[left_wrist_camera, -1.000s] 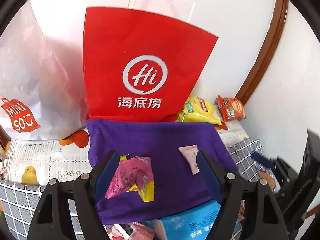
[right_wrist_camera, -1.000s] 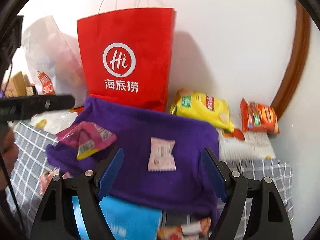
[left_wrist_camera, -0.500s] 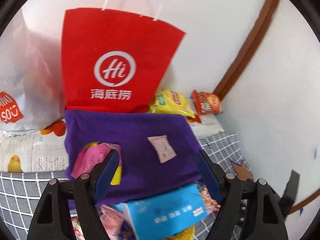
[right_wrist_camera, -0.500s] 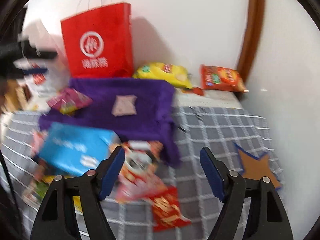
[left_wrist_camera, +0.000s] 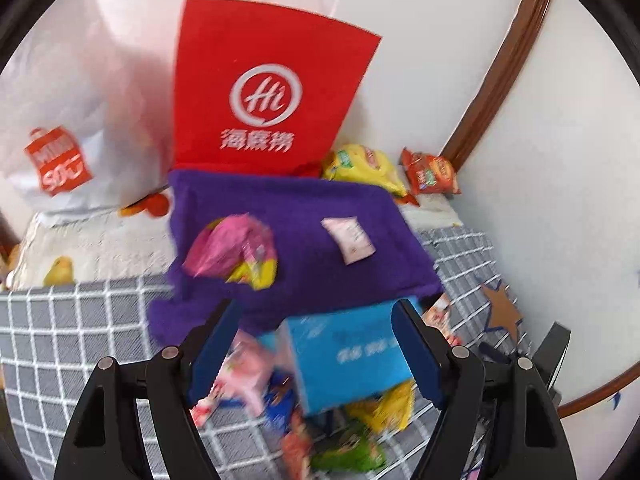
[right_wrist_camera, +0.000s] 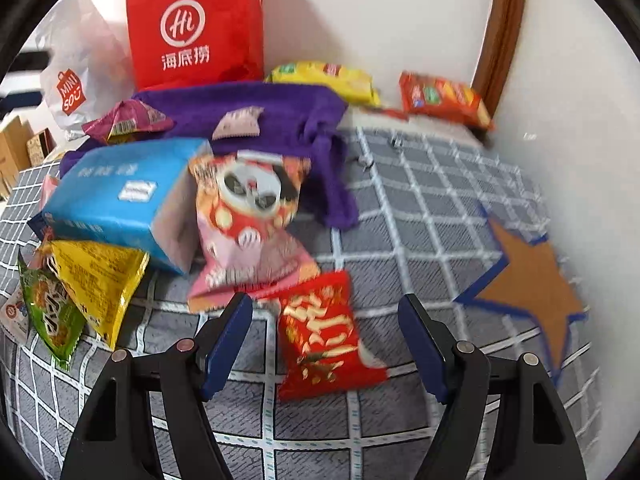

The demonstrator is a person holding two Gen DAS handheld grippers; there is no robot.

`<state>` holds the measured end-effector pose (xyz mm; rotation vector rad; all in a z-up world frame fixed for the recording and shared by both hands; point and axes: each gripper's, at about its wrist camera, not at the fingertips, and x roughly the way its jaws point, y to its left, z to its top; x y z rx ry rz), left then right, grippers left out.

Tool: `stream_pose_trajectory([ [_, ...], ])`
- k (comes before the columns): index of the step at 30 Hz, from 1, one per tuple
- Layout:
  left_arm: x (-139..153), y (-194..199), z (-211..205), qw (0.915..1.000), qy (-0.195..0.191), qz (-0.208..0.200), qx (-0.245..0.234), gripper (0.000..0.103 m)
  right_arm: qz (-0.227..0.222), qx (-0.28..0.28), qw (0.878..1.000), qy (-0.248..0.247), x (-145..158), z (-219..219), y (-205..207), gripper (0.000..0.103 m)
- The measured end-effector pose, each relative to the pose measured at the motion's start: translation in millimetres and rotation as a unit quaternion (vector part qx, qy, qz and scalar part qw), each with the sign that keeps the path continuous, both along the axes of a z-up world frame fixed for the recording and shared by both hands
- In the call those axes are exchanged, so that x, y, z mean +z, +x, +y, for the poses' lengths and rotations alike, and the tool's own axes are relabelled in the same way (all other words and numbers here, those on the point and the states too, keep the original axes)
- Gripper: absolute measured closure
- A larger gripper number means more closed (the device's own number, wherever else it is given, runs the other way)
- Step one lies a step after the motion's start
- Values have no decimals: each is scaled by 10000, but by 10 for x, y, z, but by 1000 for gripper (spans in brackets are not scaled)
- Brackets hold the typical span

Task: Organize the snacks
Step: 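Withdraw both open tools back toward the remaining snacks, then grasp the red packet with the right tool while the left tool grasps the white-red packet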

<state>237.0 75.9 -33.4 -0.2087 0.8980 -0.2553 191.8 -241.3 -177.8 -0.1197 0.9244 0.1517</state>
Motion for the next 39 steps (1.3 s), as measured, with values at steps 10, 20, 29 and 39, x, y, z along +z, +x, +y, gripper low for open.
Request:
stream_pose_trajectory([
  [10, -393, -344, 332, 9966, 623, 123, 531, 26, 14, -146, 9997, 219, -91, -24, -55, 62],
  [20, -772, -329, 424, 9905, 1090, 330, 776, 26, -345, 114, 9983, 458, 150, 97, -406, 62],
  [29, -1107, -315, 457, 9839, 1606, 477, 616, 27, -229, 308, 9985, 381, -17, 195, -438, 62],
  [39, -1221, -54, 220, 9794, 2002, 146, -211, 24, -44, 291, 9980, 559, -107, 170, -382, 61],
])
